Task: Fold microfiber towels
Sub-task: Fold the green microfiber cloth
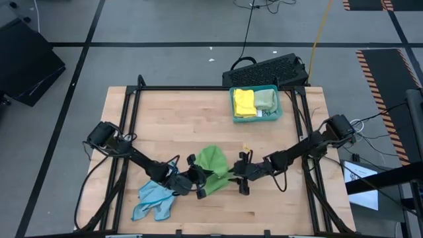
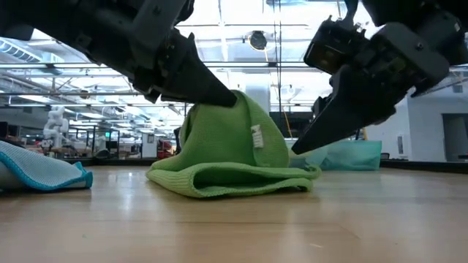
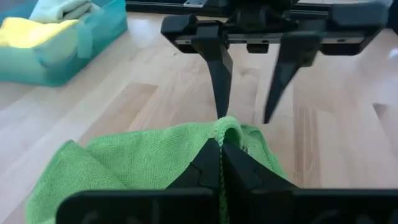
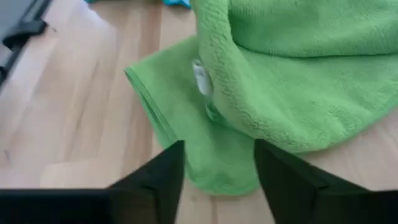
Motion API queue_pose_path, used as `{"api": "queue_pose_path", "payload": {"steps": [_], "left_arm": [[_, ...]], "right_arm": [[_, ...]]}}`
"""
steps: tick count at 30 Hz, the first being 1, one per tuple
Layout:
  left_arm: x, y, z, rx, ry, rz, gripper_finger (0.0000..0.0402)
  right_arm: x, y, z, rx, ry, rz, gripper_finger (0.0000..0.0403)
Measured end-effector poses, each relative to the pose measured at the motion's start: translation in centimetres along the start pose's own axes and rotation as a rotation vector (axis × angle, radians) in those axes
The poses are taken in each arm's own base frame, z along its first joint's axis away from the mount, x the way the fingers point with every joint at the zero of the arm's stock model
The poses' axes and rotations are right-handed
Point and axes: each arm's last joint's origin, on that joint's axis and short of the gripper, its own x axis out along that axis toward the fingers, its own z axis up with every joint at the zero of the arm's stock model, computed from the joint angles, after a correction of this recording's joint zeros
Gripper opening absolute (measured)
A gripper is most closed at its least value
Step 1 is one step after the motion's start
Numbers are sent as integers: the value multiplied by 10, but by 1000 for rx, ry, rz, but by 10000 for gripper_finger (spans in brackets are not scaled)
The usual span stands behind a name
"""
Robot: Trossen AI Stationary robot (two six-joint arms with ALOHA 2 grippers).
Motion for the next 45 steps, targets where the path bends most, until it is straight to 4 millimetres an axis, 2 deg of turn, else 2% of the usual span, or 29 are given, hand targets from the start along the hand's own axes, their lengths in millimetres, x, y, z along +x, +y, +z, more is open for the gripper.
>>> {"api": "queue_pose_path", "payload": {"steps": [4, 7, 10, 17, 23, 28, 33, 37, 41, 45], "left_arm": [[0, 1, 0, -4, 1, 8, 8], [1, 1, 0, -2, 1, 13, 4], [2, 3, 0, 2, 6, 22, 8], [2, 3, -1, 13, 11, 23, 4], [2, 3, -1, 43, 13, 16, 13], [1, 1, -2, 47, 24, -18, 6], [-3, -3, -3, 99, 23, -34, 14], [-6, -5, -2, 118, 21, -43, 5], [-6, -5, -3, 108, 35, -55, 14], [-6, -3, -8, 97, 84, -48, 14]], "right_arm": [[0, 6, 2, 35, -67, -15, 233], [2, 12, 4, 50, -173, -71, 252], [6, 17, 5, 86, -263, -80, 254], [20, 23, 2, 70, -301, -180, 239], [42, 29, 2, 22, -275, -234, 238], [46, 23, -7, -7, -210, -371, 235], [46, 20, -11, -33, -159, -403, 203], [36, 21, -4, -74, -140, -400, 165], [23, 23, 5, -104, -84, -317, 116], [15, 20, 15, -119, 3, -143, 68]]}}
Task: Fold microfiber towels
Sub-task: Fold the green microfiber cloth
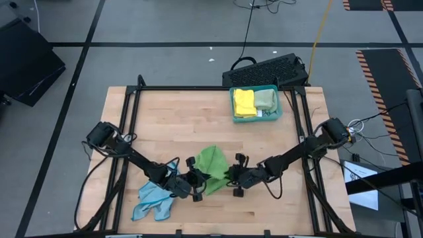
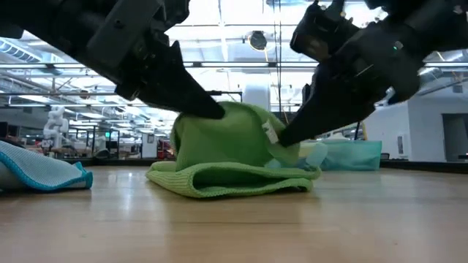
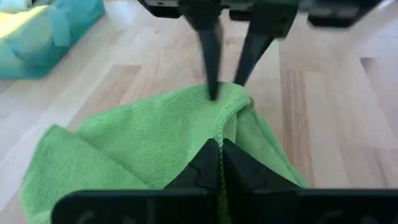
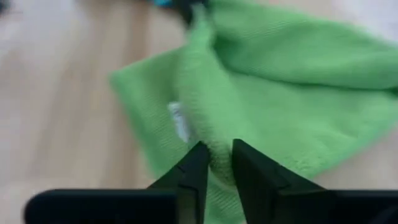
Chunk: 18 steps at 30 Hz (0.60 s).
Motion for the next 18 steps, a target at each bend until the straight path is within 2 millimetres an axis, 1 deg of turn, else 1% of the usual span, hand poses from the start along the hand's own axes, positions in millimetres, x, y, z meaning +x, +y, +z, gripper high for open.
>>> {"api": "queue_pose_path", "payload": {"steps": [3, 5, 8, 11, 14, 16, 18], "left_arm": [[0, 1, -2, -12, 18, 2, 5], [0, 0, -2, -19, 31, -23, 8], [0, 0, -3, -16, 40, -31, 19], [0, 0, -4, -19, 46, -31, 18], [0, 0, -6, -28, 68, -44, 7], [0, 1, -6, -26, 75, -45, 5], [0, 1, -6, -29, 69, -46, 12]], "right_arm": [[-4, -7, 8, 3, 40, 129, 45], [-6, -14, 12, 4, 68, 186, 38], [-9, -27, 16, 23, 123, 238, 40], [-14, -35, 21, 66, 139, 279, 57], [-15, -29, 21, 80, 119, 258, 89], [-13, -18, 17, 70, 74, 211, 117], [-9, -5, 10, 56, 39, 150, 146]]}}
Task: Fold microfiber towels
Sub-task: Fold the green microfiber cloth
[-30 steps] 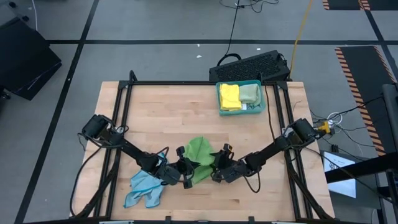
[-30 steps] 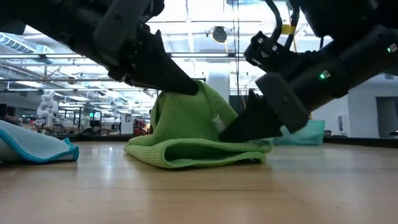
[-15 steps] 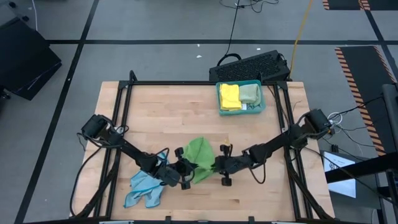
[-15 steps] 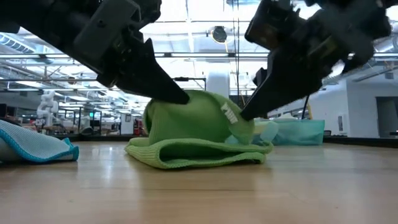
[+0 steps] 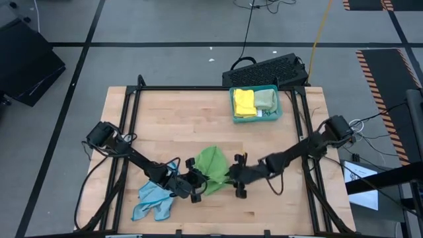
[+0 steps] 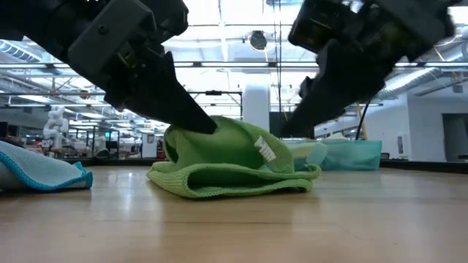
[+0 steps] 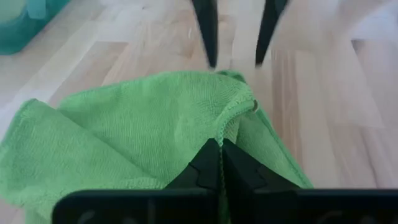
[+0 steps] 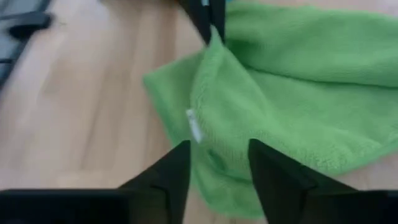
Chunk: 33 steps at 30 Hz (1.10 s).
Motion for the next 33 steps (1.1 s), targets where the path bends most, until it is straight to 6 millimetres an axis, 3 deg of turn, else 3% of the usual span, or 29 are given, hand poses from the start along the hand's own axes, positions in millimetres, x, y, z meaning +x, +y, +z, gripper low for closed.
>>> {"api": "queue_pose_path", "payload": {"steps": [7, 13, 17, 22, 33], "left_arm": [[4, 6, 2, -40, 7, 20, 29], [5, 7, 3, -49, 2, 15, 30], [5, 7, 4, -47, -7, 10, 30], [4, 6, 3, -43, 10, -12, 30], [4, 5, 0, 23, 51, -68, 30]], "right_arm": [[23, 33, -20, 23, -276, -205, 244], [46, 45, -29, -43, -355, -388, 281], [63, 48, -32, -145, -317, -565, 279], [66, 49, -30, -213, -252, -638, 258], [35, 53, -26, -297, -90, -593, 202]]}}
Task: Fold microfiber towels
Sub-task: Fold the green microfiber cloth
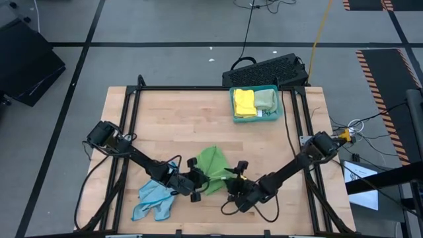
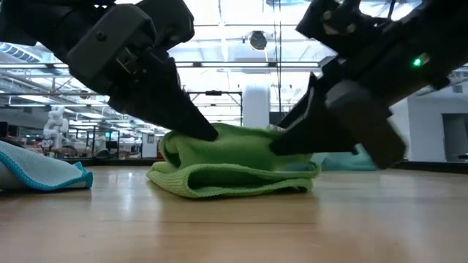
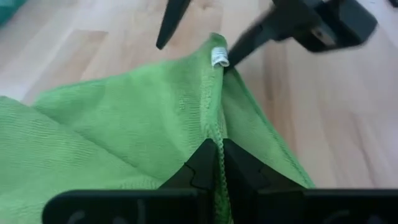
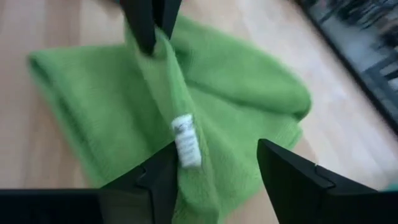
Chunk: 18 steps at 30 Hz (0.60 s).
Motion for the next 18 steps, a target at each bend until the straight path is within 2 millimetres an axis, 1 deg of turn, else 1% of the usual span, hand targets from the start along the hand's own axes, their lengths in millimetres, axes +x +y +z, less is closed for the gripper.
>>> {"api": "queue_pose_path", "payload": {"steps": [7, 12, 15, 18], "left_arm": [[0, -4, 3, -26, -6, -95, 31], [-1, -8, 7, -28, -21, -190, 35], [-1, -8, 8, -47, -22, -218, 60], [-1, -8, 5, -74, 10, -225, 102]], "right_arm": [[-9, -9, -5, -34, 116, 112, 186], [-19, -18, 0, -36, 160, 218, 185], [-28, -27, 5, -42, 163, 285, 185], [-39, -38, 8, -41, 168, 395, 185]]}}
